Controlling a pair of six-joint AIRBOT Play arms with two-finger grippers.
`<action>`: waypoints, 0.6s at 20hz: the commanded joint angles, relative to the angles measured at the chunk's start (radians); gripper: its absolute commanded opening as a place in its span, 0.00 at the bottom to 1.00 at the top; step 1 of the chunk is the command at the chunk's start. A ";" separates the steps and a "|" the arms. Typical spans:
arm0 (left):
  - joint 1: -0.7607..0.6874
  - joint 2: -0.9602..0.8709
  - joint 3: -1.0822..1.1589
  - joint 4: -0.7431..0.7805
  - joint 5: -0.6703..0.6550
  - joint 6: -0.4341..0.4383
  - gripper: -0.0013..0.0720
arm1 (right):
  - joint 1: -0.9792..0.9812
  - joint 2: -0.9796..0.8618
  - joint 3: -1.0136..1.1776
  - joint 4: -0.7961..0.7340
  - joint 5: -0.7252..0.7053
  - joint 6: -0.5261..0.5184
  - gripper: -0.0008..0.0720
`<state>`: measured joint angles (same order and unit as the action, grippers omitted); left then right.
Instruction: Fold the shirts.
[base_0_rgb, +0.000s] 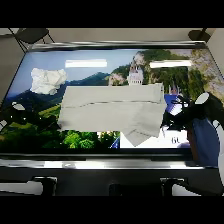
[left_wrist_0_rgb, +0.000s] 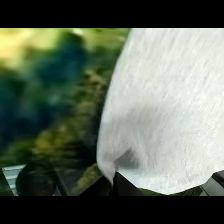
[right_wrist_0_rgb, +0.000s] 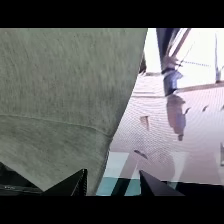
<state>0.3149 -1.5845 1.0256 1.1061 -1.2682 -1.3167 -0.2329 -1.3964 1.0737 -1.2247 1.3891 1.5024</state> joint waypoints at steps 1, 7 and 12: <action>0.001 0.001 -0.003 0.000 0.027 0.002 0.05 | -0.001 0.003 -0.088 0.019 -0.076 -0.004 0.62; 0.001 0.001 -0.003 0.000 0.001 0.001 0.05 | -0.001 0.005 -0.125 0.196 -0.048 -0.039 0.56; 0.001 0.001 -0.003 0.000 -0.006 0.001 0.05 | -0.001 0.079 -0.125 0.082 -0.006 -0.040 0.51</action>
<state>0.3149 -1.5837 1.0225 1.1038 -1.2648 -1.3159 -0.2333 -1.3529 0.9520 -1.1027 1.3567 1.4609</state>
